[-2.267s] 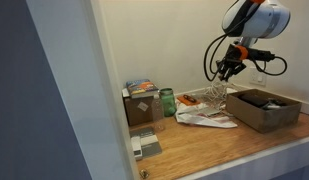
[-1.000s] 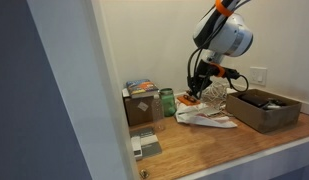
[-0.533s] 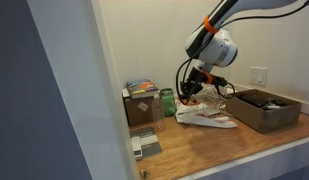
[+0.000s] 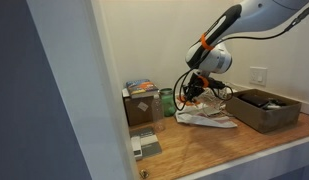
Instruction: Pick up the white pencil and put it on the white cloth on the table
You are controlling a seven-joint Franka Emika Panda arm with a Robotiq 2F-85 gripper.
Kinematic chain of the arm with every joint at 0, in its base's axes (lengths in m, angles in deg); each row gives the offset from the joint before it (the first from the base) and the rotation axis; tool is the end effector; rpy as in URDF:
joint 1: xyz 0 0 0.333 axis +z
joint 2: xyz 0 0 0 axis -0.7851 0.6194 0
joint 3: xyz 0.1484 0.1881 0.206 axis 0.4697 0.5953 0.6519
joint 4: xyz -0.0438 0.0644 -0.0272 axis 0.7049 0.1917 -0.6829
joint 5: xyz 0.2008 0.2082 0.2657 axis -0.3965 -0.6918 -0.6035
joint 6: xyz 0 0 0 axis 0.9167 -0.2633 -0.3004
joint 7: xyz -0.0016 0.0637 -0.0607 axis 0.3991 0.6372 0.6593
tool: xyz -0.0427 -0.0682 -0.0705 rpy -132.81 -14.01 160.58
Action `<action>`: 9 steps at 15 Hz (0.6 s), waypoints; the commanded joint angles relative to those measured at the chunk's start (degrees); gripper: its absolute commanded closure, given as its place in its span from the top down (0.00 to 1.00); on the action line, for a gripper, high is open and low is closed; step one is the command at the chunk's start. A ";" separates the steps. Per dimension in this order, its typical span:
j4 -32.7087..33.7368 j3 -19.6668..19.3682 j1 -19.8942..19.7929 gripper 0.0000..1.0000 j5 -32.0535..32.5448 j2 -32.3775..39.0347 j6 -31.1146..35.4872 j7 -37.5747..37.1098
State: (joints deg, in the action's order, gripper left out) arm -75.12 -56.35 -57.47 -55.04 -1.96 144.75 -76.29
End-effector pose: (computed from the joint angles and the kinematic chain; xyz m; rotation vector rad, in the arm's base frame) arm 0.7539 -0.0015 0.2337 -2.8148 0.1629 -0.5005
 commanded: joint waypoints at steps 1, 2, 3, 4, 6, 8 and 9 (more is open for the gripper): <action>8.83 -3.87 3.85 0.05 5.50 5.33 -4.70 -6.68; 10.27 -4.32 4.41 0.05 6.46 6.22 -5.84 -7.61; 11.88 -4.70 4.87 0.05 7.22 7.15 -7.04 -8.39; 13.19 -4.99 5.26 0.05 7.83 7.98 -7.96 -8.97; 15.83 -5.32 5.71 0.05 8.59 9.74 -9.32 -9.65; 18.00 -5.59 5.90 0.05 9.13 11.35 -10.41 -9.99; 18.96 -5.68 5.88 0.05 9.34 12.17 -10.83 -10.04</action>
State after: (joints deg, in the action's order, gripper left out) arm -62.23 -61.15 -52.16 -47.78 6.38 136.67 -84.10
